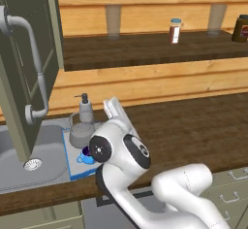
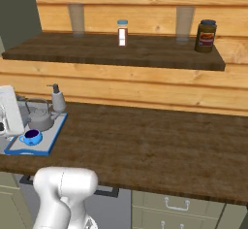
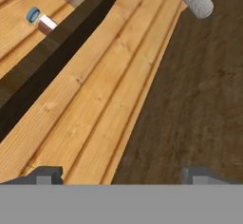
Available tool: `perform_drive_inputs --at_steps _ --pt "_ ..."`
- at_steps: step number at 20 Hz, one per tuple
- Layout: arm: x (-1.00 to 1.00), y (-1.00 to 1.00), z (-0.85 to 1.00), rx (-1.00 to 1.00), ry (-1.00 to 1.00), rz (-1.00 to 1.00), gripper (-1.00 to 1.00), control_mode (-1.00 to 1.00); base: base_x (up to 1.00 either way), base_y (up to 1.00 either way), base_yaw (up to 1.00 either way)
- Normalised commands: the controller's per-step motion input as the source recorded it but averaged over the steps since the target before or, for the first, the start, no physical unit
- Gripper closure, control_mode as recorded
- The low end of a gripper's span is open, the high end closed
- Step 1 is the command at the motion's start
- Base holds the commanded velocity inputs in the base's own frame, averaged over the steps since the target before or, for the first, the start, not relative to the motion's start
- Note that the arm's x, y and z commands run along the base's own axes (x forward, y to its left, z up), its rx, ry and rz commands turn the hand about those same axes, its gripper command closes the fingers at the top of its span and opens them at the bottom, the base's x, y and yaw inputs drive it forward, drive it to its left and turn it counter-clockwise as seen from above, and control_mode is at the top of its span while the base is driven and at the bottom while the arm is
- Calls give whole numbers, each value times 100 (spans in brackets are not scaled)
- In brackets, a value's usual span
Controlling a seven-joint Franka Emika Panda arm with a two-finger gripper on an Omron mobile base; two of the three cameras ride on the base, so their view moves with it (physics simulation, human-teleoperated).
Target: Pick the kettle from the counter and place it on the tray. Then pick the mug from the cabinet and place it on the tray. Then close the cabinet doors.
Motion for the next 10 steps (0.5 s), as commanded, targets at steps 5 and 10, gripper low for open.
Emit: perform_drive_inputs --at_steps 5,10 --pt "-2 -52 19 -1 3 0 -100 -100 0 0 0" --pt "1 -16 3 0 13 0 -100 -100 0 0 0"
